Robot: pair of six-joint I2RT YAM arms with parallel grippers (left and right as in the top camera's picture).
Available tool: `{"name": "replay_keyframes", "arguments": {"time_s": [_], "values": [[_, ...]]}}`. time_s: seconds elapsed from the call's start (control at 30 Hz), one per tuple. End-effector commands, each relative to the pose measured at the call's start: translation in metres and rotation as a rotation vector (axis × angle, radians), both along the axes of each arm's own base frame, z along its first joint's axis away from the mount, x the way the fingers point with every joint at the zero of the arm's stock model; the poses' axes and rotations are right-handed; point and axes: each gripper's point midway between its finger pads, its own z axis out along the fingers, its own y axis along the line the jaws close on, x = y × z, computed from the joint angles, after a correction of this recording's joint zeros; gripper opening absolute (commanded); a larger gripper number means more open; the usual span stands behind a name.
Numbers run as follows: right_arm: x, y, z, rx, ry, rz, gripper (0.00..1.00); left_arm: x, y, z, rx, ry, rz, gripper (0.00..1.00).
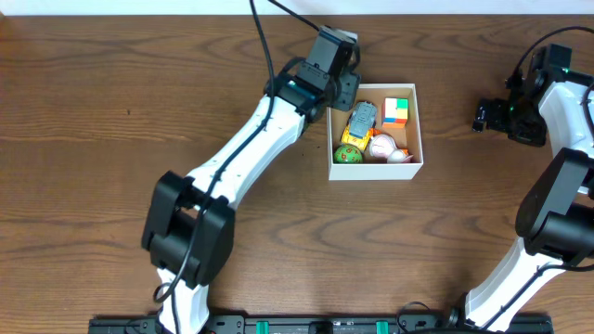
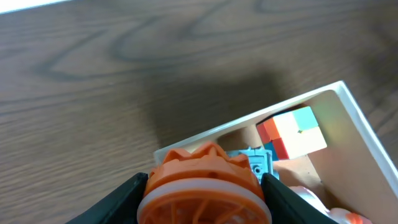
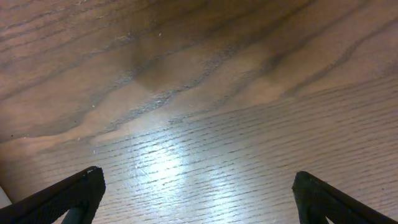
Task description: Pack container
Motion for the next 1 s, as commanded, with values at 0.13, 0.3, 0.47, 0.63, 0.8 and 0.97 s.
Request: {"name": "replay_keyframes", "arguments": {"time_s": [0.13,0.3,0.47,0.63,0.8,0.97], "values": [[-0.001,-0.002,0.000,0.000,0.001,-0.018,0.99,0.004,-0.006,0.003,-0.020,-0.014,-0.019,0.57],[-0.001,-0.002,0.000,0.000,0.000,-0.018,0.99,0.004,-0.005,0.001,-0.018,-0.010,-0.019,0.58],[-0.001,-0.002,0.000,0.000,0.001,-0.018,0.99,0.002,-0.004,-0.002,-0.012,-0.001,-0.019,0.69],[-0.001,-0.002,0.000,0.000,0.000,-0.018,0.99,0.001,-0.004,-0.002,-0.009,0.002,-0.019,0.73],[-0.001,-0.002,0.000,0.000,0.001,-0.018,0.99,0.002,-0.003,0.000,-0.011,-0.002,-0.016,0.77],[-0.001,-0.002,0.000,0.000,0.001,-0.018,0.99,0.007,0.013,0.033,-0.035,-0.059,0.018,0.86]]}}
